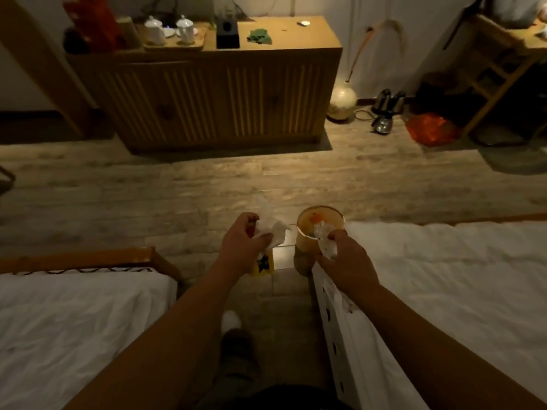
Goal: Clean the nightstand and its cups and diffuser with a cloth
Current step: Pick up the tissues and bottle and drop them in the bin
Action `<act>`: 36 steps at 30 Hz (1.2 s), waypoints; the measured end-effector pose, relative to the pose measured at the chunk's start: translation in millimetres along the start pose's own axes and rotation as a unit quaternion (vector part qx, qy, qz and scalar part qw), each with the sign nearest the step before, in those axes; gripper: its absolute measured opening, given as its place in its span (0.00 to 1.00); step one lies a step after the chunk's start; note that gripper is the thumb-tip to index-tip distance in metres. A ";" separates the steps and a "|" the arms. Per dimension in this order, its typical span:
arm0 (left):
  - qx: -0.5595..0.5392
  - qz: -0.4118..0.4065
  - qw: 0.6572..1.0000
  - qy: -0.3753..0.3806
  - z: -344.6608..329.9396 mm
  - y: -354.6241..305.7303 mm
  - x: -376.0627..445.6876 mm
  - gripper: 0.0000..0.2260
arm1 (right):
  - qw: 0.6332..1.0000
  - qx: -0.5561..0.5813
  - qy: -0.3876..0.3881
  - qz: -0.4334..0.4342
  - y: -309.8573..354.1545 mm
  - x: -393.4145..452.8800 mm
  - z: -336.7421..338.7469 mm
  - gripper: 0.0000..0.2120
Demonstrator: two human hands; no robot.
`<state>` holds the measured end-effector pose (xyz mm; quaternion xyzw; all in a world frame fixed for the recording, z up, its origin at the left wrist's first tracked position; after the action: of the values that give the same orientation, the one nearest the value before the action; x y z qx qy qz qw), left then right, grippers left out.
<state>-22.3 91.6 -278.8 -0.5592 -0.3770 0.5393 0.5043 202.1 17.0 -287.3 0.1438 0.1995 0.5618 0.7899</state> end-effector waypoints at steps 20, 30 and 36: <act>0.098 -0.008 0.980 0.172 -27.9 -71.9 387.6 0.15 | 0.980 0.062 -0.058 -0.182 30.2 300.0 -20.2 0.24; 0.160 0.006 0.945 0.286 -146.2 -59.4 513.8 0.14 | 0.945 0.118 -0.057 -0.301 -66.6 376.3 -50.8 0.24; 0.209 0.026 0.897 0.388 -241.4 -5.2 541.7 0.14 | 0.902 0.118 -0.048 -0.412 -118.4 373.3 -91.0 0.23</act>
<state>288.4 577.7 -416.3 -0.6152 -0.0153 0.3586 0.7019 365.0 331.3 -478.1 0.1677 0.2673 0.1506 0.9369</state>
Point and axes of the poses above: each hand's wrist, its own x-axis towards the middle knuckle, its own z-axis out of the back of the hand, y = z × x, the point moved 8 cm from there along x, towards the middle knuckle, and after that the axes turned 13 degrees about -x, right-handed, at the moved point
